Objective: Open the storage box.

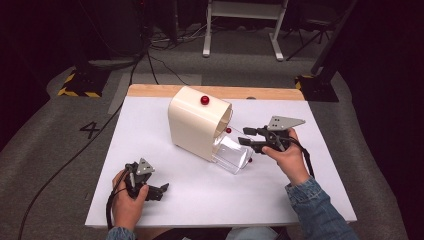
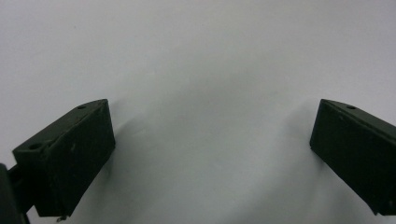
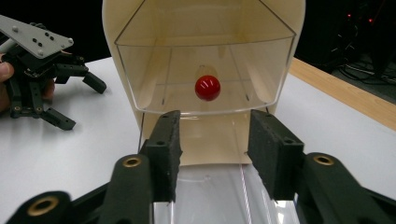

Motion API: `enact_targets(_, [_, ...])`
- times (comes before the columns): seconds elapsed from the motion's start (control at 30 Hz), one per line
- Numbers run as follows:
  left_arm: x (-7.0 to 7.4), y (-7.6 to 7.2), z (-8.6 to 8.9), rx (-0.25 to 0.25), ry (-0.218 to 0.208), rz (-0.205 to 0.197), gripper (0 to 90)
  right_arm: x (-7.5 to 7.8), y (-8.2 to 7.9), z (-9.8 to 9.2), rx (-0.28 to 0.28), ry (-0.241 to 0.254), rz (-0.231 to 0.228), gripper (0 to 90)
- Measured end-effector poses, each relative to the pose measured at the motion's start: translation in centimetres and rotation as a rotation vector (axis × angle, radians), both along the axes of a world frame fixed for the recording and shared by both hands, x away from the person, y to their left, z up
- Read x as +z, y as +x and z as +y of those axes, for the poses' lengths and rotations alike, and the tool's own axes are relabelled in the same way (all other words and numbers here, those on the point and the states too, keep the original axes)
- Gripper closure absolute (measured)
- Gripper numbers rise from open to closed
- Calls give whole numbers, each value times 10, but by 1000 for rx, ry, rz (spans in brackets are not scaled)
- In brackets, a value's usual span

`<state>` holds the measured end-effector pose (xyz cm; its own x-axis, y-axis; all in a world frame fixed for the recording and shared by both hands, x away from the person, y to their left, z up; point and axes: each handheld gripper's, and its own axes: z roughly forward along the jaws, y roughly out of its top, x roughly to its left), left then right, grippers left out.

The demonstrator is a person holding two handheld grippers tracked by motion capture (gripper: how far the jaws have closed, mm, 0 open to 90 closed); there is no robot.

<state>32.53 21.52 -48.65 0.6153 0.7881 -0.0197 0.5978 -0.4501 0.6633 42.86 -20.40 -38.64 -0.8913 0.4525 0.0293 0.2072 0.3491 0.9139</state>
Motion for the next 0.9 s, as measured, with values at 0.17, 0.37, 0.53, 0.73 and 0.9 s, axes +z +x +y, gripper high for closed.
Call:
enact_targets(0.17, [0,0,0,1,2,-3,0,-2,9,12,23,1,-16,621])
enact_targets(0.37, [0,-1,0,1,9,-6,1,-4,15,25,54,0,-23,663])
enact_targets(0.53, [0,-1,-1,2,9,-5,2,-5,18,30,66,-4,-30,699])
enact_targets(0.73, [0,-1,-1,4,7,-6,1,-8,19,33,56,-17,-36,728])
enact_targets(0.9, [0,-1,-1,4,6,-5,1,-7,17,34,44,-20,-57,742])
